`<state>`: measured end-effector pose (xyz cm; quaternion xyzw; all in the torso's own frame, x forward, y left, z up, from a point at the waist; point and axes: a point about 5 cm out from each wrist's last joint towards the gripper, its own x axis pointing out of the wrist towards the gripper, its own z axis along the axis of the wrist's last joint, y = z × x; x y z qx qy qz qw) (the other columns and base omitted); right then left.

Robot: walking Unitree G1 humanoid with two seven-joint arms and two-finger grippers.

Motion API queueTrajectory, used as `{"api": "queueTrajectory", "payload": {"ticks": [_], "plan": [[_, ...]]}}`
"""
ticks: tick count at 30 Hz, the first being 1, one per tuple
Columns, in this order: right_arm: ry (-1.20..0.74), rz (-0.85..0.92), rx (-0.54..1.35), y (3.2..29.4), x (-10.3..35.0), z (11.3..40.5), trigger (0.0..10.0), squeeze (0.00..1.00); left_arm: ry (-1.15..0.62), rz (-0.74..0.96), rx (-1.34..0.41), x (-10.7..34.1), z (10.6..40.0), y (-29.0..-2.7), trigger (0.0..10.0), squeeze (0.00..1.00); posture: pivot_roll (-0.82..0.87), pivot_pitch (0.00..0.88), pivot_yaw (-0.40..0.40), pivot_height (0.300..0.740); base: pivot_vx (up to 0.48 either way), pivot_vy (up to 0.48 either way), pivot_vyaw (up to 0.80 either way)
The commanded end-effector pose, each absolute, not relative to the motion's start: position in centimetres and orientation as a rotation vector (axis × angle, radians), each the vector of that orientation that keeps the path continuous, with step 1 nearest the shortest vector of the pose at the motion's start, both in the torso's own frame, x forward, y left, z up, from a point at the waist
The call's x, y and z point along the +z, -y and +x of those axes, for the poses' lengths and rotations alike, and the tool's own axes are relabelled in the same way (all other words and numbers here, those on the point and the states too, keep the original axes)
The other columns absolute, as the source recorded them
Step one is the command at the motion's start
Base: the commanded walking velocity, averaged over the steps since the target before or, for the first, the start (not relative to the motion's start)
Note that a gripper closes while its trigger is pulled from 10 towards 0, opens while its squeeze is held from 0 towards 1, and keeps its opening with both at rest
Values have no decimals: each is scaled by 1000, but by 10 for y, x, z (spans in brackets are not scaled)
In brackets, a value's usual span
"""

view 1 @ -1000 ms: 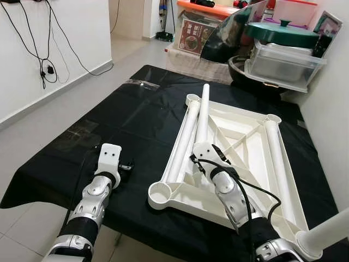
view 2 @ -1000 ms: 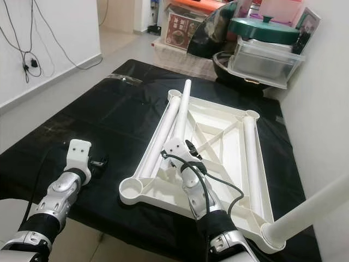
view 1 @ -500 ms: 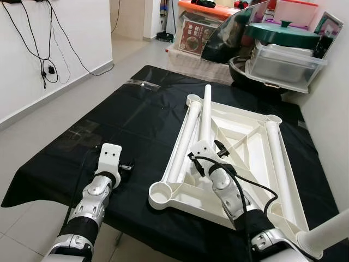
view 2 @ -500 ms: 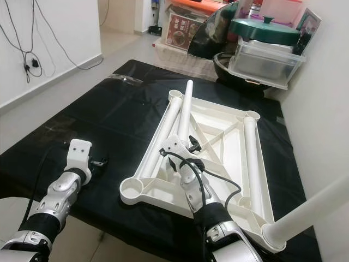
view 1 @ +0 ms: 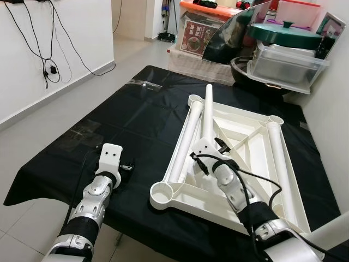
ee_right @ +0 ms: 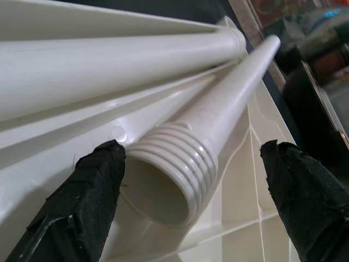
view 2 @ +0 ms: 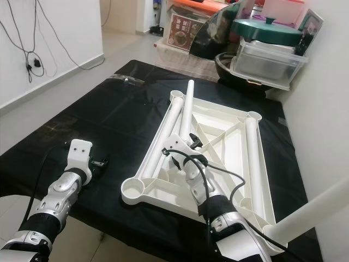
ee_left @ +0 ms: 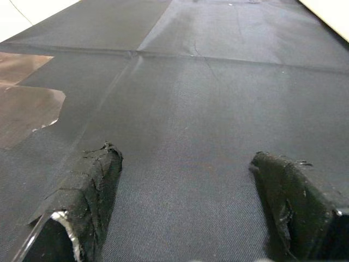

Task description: Building children table

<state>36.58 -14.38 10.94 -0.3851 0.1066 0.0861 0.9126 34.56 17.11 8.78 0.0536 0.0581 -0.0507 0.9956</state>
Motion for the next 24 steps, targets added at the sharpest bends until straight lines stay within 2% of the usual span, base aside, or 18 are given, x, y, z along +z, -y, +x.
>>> {"api": "queueTrajectory", "payload": {"ticks": [1,14,24], "plan": [[-318,-845,197,159,89,357,10000,0,-131,115,-117,84,345,-166,10000,0,178,0,-167,740,0,0,0],[-314,-911,191,164,94,363,10000,0,-128,114,-122,84,346,-164,10000,0,187,0,-168,740,0,0,0],[-423,-1021,321,174,93,365,10000,0,-130,116,-123,84,345,-165,10000,0,187,0,-169,740,0,0,0]]}}
